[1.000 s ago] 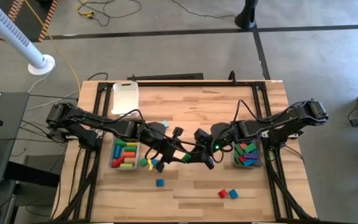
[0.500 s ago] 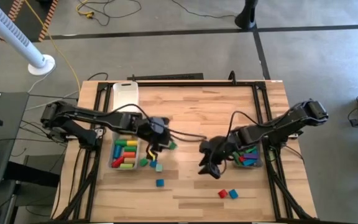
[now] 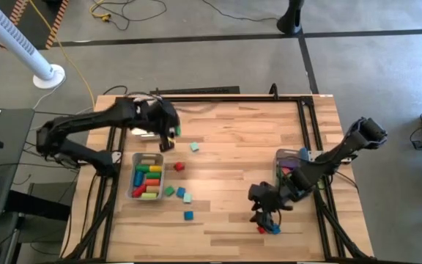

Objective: Sort blocks by size
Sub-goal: Put the dark green semicircular block into the white bin

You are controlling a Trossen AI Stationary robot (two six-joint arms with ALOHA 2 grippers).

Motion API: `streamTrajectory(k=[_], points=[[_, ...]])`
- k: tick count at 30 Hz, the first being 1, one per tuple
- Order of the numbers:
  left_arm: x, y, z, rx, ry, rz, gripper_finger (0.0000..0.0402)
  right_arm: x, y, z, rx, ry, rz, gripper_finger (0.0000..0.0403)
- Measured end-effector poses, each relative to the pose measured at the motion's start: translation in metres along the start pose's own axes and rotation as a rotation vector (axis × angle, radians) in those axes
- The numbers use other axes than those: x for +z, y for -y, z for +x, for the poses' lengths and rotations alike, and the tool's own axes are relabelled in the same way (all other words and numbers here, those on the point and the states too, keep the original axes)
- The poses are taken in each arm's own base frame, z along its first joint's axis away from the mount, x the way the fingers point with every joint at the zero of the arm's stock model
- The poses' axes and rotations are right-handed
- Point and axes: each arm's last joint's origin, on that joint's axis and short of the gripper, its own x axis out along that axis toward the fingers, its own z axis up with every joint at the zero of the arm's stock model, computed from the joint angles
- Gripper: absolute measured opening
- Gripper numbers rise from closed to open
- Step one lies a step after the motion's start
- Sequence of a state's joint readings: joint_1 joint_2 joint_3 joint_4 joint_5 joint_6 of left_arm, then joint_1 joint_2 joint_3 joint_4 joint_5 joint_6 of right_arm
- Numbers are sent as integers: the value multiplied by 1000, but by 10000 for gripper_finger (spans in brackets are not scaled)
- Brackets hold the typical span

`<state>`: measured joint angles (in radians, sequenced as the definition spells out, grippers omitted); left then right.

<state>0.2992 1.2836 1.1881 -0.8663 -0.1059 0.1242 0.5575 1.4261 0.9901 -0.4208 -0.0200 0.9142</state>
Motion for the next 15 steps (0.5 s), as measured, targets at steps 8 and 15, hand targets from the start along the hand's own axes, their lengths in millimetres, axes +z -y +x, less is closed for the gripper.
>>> streamTrajectory(k=[8, 15], points=[[-27, -58, -14, 142, -94, -266, 140, -27, -17, -1, -53, 45, 36, 255], [-51, -87, -13, 200, -228, -406, 140, -47, -26, -3, -81, 70, 40, 255]])
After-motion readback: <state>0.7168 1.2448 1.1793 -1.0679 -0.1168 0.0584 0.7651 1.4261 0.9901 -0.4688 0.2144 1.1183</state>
